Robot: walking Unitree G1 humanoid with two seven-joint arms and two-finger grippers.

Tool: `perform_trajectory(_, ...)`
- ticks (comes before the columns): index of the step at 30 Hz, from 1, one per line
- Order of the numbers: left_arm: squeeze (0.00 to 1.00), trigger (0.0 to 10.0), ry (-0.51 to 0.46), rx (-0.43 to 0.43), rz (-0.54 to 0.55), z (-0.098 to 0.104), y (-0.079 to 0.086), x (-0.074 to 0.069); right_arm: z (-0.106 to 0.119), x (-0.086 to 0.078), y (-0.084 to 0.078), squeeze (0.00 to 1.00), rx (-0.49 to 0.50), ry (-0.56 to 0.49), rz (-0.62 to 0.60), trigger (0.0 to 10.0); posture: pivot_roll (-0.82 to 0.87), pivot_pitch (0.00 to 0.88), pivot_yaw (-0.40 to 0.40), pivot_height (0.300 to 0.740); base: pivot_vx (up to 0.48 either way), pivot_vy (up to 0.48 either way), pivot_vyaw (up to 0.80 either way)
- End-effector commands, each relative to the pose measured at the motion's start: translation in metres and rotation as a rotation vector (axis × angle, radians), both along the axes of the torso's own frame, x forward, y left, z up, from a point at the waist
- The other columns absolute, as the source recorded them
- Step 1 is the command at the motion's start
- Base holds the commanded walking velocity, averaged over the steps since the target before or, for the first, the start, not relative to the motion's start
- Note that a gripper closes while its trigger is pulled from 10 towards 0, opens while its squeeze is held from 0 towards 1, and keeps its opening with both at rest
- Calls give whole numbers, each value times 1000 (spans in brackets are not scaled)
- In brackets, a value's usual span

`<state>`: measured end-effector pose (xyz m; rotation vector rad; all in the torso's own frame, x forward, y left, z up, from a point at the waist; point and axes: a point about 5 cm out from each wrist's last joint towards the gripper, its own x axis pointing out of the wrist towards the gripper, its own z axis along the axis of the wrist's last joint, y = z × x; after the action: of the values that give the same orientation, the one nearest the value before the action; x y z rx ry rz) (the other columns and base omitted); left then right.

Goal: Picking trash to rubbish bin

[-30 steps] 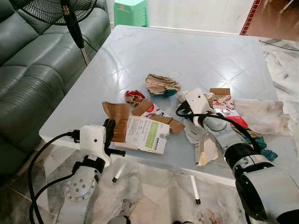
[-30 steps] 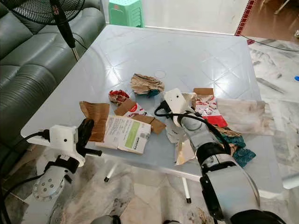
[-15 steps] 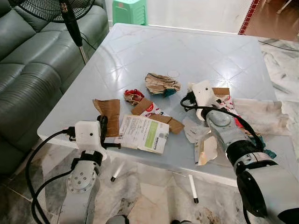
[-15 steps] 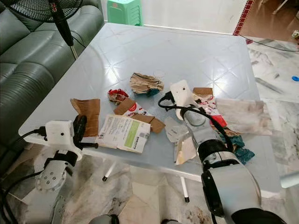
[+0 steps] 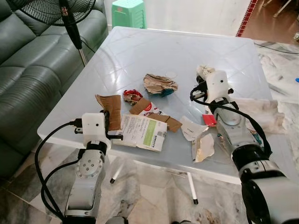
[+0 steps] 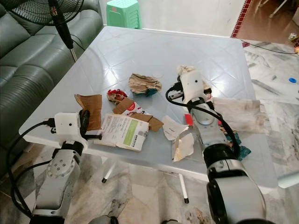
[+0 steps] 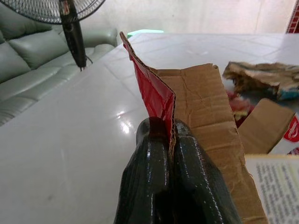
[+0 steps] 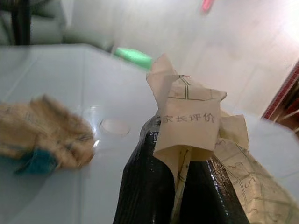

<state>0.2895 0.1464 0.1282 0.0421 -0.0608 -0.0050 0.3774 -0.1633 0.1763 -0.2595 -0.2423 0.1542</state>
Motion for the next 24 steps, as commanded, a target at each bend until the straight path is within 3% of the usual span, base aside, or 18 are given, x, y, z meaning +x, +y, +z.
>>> perform_trajectory(1, 0, 0, 6, 3, -14, -1, -4, 4, 9, -5, -10, 0, 46, -45, -46, 0, -54, 8, 8, 740, 0, 0, 0)
perform_trajectory(3, 0, 0, 7, 6, -18, -1, -4, 5, 9, -6, -11, 0, 53, -47, -53, 0, -57, 7, 11, 740, 0, 0, 0)
perform_trajectory(4, 0, 745, 10, 7, -30, 0, -7, 8, 9, -11, -15, 0, 74, -53, -79, 0, -67, 3, 20, 740, 0, 0, 0)
perform_trajectory(6, 0, 3922, 6, -10, -81, 4, -14, 14, 3, -28, -23, 0, 139, -49, -160, 0, -73, 0, 29, 740, 0, 0, 0)
perform_trajectory(7, 0, 4824, 3, -14, -89, 5, -15, 15, 2, -31, -24, 0, 154, -44, -173, 0, -74, 0, 31, 740, 0, 0, 0)
perform_trajectory(8, 0, 6471, -1, -19, -101, 7, -16, 16, -1, -37, -24, 0, 172, -41, -187, 0, -74, 0, 32, 740, 0, 0, 0)
perform_trajectory(9, 0, 6471, -1, -19, -101, 7, -16, 16, -1, -37, -24, 0, 172, -41, -187, 0, -74, 0, 32, 740, 0, 0, 0)
perform_trajectory(10, 0, 9216, 1, -26, -143, 9, -18, 17, -4, -45, -23, 0, 179, -39, -188, 0, -72, 0, 33, 740, 0, 0, 0)
perform_trajectory(11, 0, 10000, 5, -48, -192, 9, -22, 16, -6, -49, -21, 0, 186, -32, -178, 0, -72, 0, 33, 740, 0, 0, 0)
perform_trajectory(16, 0, 10000, 9, -23, -229, 8, -24, 15, -11, -52, -20, 0, 202, -7, -166, 431, -64, 0, 33, 740, 0, 0, 0)
perform_trajectory(17, 0, 10000, 12, -14, -234, 8, -23, 14, -12, -53, -22, 0, 191, 5, -162, 2863, -59, 0, 32, 740, 0, 0, 0)
perform_trajectory(18, 0, 10000, 11, -11, -231, 8, -22, 14, -12, -54, -23, 0, 187, 9, -162, 3647, -51, 0, 33, 740, 0, 0, 0)
perform_trajectory(19, 0, 10000, 9, -9, -229, 7, -21, 14, -11, -55, -24, 0, 186, 15, -164, 3647, -51, 0, 33, 740, 0, 0, 0)
perform_trajectory(20, 0, 10000, 15, -11, -222, 5, -19, 12, -12, -57, -28, 0, 178, 22, -172, 10000, -51, 0, 34, 740, 0, 0, 0)
perform_trajectory(24, 0, 10000, 38, -12, -188, -2, -10, 7, -15, -65, -42, 0, 165, 53, -216, 10000, -57, 0, 39, 740, 0, 0, 0)
